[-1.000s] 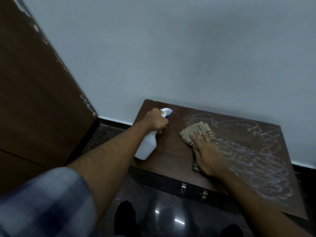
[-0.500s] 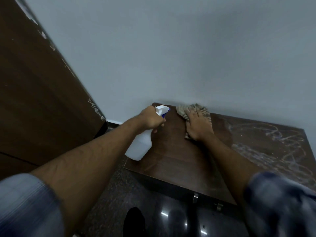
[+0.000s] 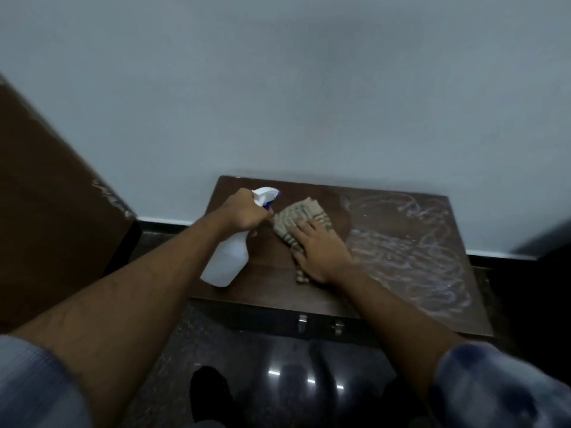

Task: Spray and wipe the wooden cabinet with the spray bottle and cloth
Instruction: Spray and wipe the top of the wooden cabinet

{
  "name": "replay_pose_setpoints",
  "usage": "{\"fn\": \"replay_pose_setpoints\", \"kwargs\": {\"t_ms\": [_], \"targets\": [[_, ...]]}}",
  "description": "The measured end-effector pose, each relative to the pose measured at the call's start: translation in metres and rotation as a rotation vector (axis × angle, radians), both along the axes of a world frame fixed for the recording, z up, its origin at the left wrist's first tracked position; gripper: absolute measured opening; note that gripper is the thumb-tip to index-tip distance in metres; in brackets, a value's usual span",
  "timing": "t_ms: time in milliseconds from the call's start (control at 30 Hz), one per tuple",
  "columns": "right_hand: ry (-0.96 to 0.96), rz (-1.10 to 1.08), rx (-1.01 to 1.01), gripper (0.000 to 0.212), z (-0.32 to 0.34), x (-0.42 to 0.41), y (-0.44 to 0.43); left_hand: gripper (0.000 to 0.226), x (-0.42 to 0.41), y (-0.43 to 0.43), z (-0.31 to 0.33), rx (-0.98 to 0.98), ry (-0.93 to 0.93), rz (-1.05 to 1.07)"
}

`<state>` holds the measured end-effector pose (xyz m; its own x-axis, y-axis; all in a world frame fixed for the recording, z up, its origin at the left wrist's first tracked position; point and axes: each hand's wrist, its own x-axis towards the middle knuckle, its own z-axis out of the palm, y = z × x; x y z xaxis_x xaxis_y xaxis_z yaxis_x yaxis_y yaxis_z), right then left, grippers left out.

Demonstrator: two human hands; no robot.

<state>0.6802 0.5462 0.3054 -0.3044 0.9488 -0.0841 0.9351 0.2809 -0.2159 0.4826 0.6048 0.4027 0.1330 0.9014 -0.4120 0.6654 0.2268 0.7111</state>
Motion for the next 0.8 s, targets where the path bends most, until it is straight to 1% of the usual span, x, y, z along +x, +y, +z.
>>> {"fn": "replay_pose_setpoints", "kwargs": {"t_ms": [33,100,167,200,300,367,433,467,500,533,567,633,667,700,800], "targets": [[-0.032,-0.015,0.003,0.06,0.0,0.015,-0.012,0.043,0.01,-0.002,0.002,-0.014,-0.008,-0.022],[-0.033,-0.187,0.024,0.06,-0.002,0.048,-0.024,0.046,0.03,-0.002,0.006,-0.045,-0.025,-0.046],[0.007,-0.365,0.032,0.06,-0.009,0.071,-0.035,0.036,0.05,0.0,0.007,-0.048,-0.025,-0.062],[0.029,-0.394,0.04,0.06,-0.012,0.077,-0.04,0.031,0.059,0.001,0.006,-0.044,-0.018,-0.072],[0.052,-0.355,0.05,0.064,-0.02,0.087,-0.05,0.026,0.08,0.004,0.004,-0.041,0.036,-0.1],[0.058,-0.453,0.046,0.066,-0.016,0.097,-0.029,0.028,0.087,0.007,0.001,-0.066,0.032,-0.106],[0.08,-0.63,0.018,0.064,-0.006,0.101,0.01,0.036,0.087,0.01,-0.002,-0.094,0.02,-0.118],[0.098,-0.656,-0.015,0.063,0.0,0.096,0.027,0.04,0.086,0.012,-0.003,-0.099,0.02,-0.125],[0.104,-0.605,-0.023,0.062,0.004,0.085,0.039,0.042,0.085,0.014,-0.003,-0.094,0.017,-0.129],[0.107,-0.473,-0.002,0.061,0.003,0.073,0.043,0.044,0.083,0.015,-0.003,-0.081,0.009,-0.13],[0.099,-0.294,0.034,0.061,0.0,0.062,0.039,0.048,0.082,0.016,-0.002,-0.065,0.002,-0.131],[0.058,0.03,0.023,0.063,-0.008,0.063,0.016,0.054,0.078,0.018,-0.002,-0.044,0.002,-0.129],[0.061,0.081,0.002,0.065,-0.009,0.077,0.013,0.05,0.076,0.02,-0.002,-0.042,0.014,-0.125],[0.067,0.044,-0.002,0.066,-0.008,0.091,0.019,0.045,0.075,0.021,-0.003,-0.043,0.028,-0.12],[0.026,-0.316,-0.024,0.063,-0.004,0.109,0.063,0.035,0.073,0.023,-0.006,-0.035,0.067,-0.119]]}}
